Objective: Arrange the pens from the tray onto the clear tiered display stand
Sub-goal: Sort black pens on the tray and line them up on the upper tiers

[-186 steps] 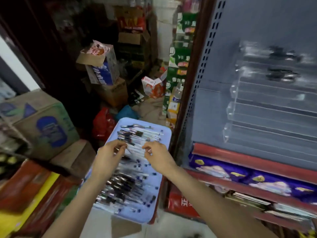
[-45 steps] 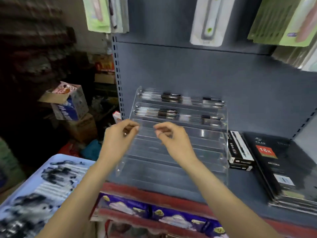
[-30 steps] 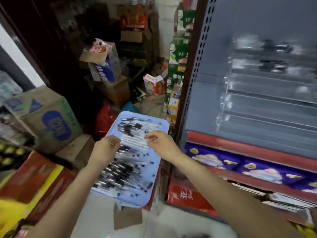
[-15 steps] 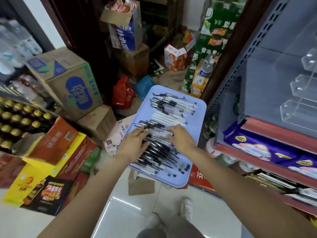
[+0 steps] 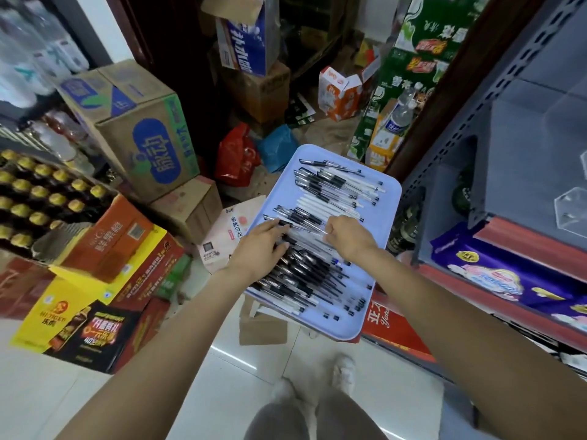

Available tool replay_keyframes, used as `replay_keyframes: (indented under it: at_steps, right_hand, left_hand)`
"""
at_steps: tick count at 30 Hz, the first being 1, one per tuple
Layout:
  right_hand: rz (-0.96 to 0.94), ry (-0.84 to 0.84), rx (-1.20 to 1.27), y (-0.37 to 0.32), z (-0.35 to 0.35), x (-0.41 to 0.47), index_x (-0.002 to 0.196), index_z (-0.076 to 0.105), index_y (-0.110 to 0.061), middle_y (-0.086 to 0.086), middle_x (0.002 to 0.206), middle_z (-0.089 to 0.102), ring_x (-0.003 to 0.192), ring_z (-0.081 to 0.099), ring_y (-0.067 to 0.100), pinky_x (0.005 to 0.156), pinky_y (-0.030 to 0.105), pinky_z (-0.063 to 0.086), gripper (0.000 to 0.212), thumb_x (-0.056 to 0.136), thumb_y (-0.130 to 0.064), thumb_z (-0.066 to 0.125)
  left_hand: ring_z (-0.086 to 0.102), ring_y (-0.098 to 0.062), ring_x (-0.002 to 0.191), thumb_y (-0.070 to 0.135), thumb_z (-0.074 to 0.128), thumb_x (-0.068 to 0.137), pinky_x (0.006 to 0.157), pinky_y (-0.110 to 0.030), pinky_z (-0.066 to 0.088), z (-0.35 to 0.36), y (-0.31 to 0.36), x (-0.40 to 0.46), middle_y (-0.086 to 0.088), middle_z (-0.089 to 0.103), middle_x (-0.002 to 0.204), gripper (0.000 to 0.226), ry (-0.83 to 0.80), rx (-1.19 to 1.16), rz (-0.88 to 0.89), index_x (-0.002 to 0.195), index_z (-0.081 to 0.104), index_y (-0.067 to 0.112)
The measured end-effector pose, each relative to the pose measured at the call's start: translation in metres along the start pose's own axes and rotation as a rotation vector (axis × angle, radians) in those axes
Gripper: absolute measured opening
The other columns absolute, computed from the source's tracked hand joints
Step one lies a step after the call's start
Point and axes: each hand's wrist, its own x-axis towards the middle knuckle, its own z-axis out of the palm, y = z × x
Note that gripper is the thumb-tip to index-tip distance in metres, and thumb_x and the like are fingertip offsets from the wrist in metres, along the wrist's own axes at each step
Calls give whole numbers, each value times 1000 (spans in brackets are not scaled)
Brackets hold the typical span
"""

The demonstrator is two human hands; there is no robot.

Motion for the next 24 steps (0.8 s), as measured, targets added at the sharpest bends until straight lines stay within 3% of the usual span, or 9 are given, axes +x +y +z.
replay_keyframes:
  at_steps: [4, 6, 8, 11, 13, 16, 20, 22, 24]
  right_hand:
    - [29, 15, 161, 5, -5, -8, 84, 53, 0, 4, 69, 53, 66, 45, 30, 65, 42, 44, 18, 97, -10, 47]
    - [20, 56, 276, 11, -11, -18, 95, 59, 5, 6, 84, 62, 76, 53, 38, 77, 47, 51, 19, 98, -10, 47]
    - [18, 110, 476, 13, -20, -30, 97, 61, -1, 7, 85, 61, 82, 56, 30, 85, 40, 50, 16, 97, -13, 51]
    - [-7, 158, 742, 12, -44, -48, 96, 62, -11, -2, 79, 58, 78, 56, 16, 75, 30, 50, 10, 94, -18, 56]
    - [-43, 192, 762, 13, -61, -59, 97, 65, -7, -1, 77, 59, 75, 57, 15, 70, 27, 49, 13, 93, -16, 57]
    - [-99, 282, 692, 23, -82, -78, 94, 66, -4, 1, 76, 60, 73, 56, 14, 65, 24, 45, 14, 92, -15, 57]
    - [-109, 486, 630, 65, -119, -109, 92, 62, -14, -7, 79, 59, 74, 56, 7, 67, 16, 42, 7, 90, -21, 61]
    - [-128, 649, 668, 94, -146, -132, 102, 57, -20, -8, 82, 56, 74, 54, 7, 66, 14, 40, 14, 89, -23, 62]
    - [-169, 799, 707, 126, -176, -160, 116, 51, -26, -10, 91, 55, 78, 54, 1, 66, 9, 41, 27, 90, -24, 60]
  left_hand:
    - [48, -24, 123, 20, 45, 97, 101, -28, 34, -9, 8, 2, -3, 37, 147, 37, 50, -150, -44, 134, 47, 15]
    - [52, -27, 117, 17, 44, 97, 95, -29, 38, -15, 15, 3, -7, 46, 139, 31, 112, -214, -64, 126, 54, 11]
    - [56, -25, 110, 20, 44, 98, 87, -24, 39, -26, 32, 5, -7, 58, 126, 28, 160, -312, -86, 117, 61, 7]
    - [58, -18, 97, 28, 49, 96, 72, -17, 33, -48, 73, 11, -2, 62, 102, 31, 164, -577, -115, 110, 64, 5]
    - [62, -21, 95, 30, 55, 93, 82, -25, 42, -58, 100, 21, -8, 66, 97, 30, 162, -832, -107, 96, 65, 1]
    - [64, -16, 76, 22, 56, 92, 74, -28, 51, -66, 140, 32, -13, 69, 90, 23, 151, -1032, -54, 84, 64, 2]
    - [66, -11, 61, 16, 55, 92, 61, -22, 56, -73, 203, 42, -11, 67, 76, 25, 163, -982, 125, 87, 59, -8]
    - [63, -11, 59, 15, 55, 92, 61, -26, 53, -78, 241, 46, -8, 62, 65, 29, 184, -813, 294, 76, 54, -9]
    - [54, 0, 50, 17, 54, 93, 53, -17, 42, -81, 288, 45, 3, 53, 54, 33, 150, -582, 481, 67, 47, -2]
